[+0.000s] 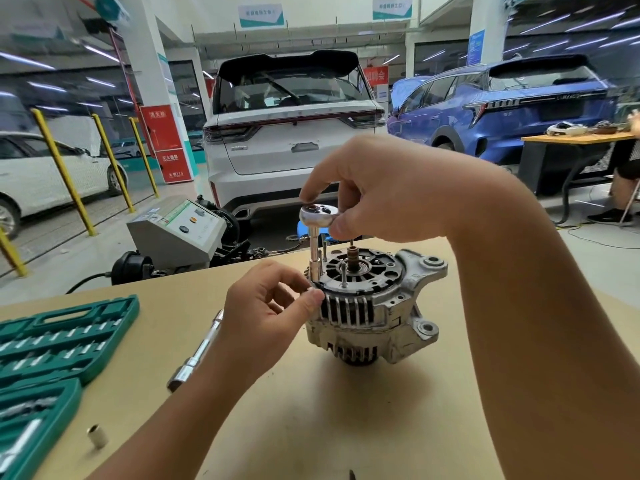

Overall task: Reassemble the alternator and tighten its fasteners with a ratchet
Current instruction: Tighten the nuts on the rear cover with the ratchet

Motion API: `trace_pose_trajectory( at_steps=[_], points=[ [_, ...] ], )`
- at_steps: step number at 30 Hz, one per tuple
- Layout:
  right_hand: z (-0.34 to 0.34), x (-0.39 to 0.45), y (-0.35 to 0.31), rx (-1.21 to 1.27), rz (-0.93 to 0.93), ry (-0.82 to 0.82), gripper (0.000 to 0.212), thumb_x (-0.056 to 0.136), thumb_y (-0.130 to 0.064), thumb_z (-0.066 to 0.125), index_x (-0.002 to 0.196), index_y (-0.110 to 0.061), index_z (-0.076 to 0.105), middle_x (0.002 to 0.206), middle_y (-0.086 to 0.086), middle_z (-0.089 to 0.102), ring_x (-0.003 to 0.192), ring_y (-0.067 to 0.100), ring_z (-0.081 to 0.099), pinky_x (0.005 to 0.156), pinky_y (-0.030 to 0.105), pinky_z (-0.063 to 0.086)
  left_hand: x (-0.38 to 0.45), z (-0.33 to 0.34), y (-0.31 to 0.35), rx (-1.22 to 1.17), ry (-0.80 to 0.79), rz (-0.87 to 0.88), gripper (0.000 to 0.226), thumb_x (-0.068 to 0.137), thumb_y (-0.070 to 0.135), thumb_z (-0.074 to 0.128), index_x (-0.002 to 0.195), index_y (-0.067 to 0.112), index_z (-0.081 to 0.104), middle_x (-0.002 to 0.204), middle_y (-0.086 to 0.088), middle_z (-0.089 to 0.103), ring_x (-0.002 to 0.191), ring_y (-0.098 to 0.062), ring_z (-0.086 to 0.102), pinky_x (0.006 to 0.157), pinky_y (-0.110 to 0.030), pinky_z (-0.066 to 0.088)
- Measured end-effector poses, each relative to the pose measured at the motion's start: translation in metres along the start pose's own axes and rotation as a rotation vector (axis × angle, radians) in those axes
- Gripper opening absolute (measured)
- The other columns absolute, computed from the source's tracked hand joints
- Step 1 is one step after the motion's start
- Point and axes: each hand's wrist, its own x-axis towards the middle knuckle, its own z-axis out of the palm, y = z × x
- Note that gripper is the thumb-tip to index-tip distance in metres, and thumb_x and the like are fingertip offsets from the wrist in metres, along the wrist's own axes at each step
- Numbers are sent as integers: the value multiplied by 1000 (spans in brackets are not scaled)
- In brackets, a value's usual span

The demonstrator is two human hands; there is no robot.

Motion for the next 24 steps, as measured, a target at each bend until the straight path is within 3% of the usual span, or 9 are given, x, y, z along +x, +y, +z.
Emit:
trace_pose_trajectory(
  at_steps=[4, 8, 11, 17, 24],
  points=[
    [4, 2, 0, -2, 7, -9, 45, 86, -25, 79, 125, -43, 65, 86, -20, 48, 70, 7, 55, 56, 24, 38, -1, -1, 0, -135, -73, -5, 6, 83, 22, 74, 85, 28, 73, 88, 3, 66, 63, -19, 60, 53, -24, 47],
    [2, 2, 1, -5, 10, -5, 43, 87, -25, 78, 124, -43, 65, 84, -22, 45, 69, 5, 52, 55, 24, 36, -4, 1, 4, -249, -59, -103, 8, 81, 32, 78, 86, 28, 73, 75, 4, 68, 57, -13, 56, 51, -24, 45],
    [2, 1, 2, -16, 5, -20, 44, 87, -25, 78, 125, -43, 65, 82, -24, 43, 63, 1, 45, 53, 21, 33, -4, 6, 4, -203, -7, -124, 20, 78, 31, 87, 80, 20, 72, 71, 0, 66, 53, -14, 51, 48, -31, 42],
    [3, 2, 3, -21, 5, -32, 45, 86, -27, 79, 126, -44, 64, 84, -23, 45, 64, 2, 46, 53, 22, 33, -2, 2, 7, -264, -71, -126, 11, 84, 22, 82, 78, 22, 73, 73, 2, 66, 54, -12, 56, 51, -20, 45],
    [2, 1, 4, -13, 3, -43, 44, 87, -28, 79, 125, -44, 65, 86, -20, 50, 63, 2, 47, 53, 22, 34, -3, 5, 7, -266, -36, -147, 14, 82, 23, 82, 84, 16, 70, 66, 3, 67, 52, -14, 52, 49, -24, 44]
  ],
)
